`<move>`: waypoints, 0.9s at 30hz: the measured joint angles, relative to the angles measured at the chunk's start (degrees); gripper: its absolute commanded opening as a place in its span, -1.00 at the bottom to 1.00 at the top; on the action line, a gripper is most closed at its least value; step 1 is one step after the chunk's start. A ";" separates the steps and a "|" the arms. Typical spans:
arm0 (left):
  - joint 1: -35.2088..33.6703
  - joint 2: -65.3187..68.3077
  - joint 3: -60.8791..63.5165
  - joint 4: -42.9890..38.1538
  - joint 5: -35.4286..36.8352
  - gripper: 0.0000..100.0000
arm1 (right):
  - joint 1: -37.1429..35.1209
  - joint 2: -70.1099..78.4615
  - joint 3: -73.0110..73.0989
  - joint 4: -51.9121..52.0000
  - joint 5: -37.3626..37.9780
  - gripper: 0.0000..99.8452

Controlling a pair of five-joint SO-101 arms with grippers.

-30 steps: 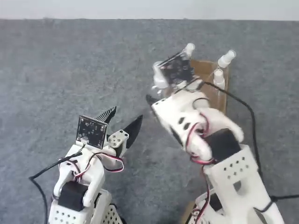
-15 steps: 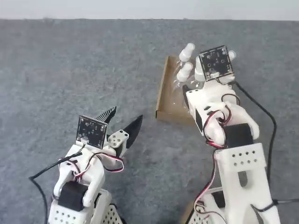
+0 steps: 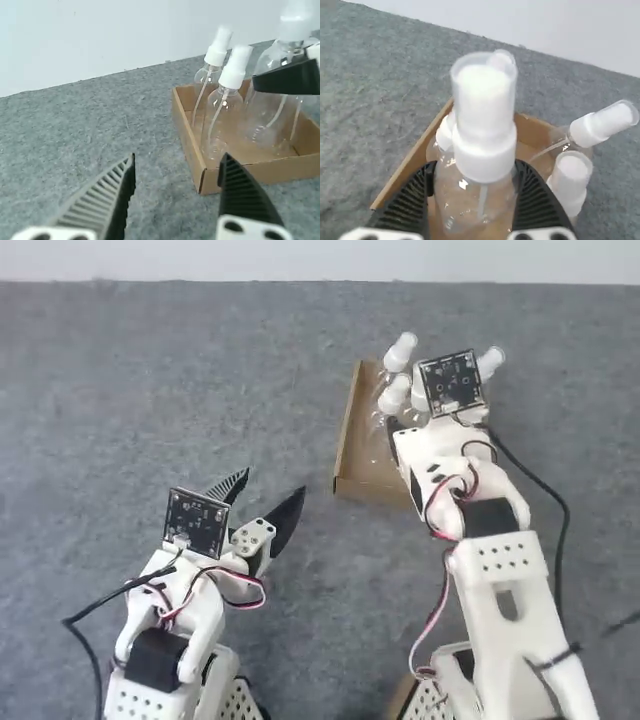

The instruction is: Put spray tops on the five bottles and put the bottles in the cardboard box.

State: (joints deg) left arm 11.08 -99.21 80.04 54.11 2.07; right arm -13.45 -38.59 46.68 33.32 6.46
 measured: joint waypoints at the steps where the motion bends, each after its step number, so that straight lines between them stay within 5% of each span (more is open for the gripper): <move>1: 0.00 -0.35 0.44 0.00 0.00 -0.50 | 0.00 1.05 0.00 -0.53 0.00 -0.99; 27: 0.00 0.18 1.14 0.00 0.00 -0.50 | 0.00 2.99 9.23 -9.23 0.00 -0.99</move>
State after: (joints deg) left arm 11.08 -99.03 81.19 54.11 2.07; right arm -13.45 -35.60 55.91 24.09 6.46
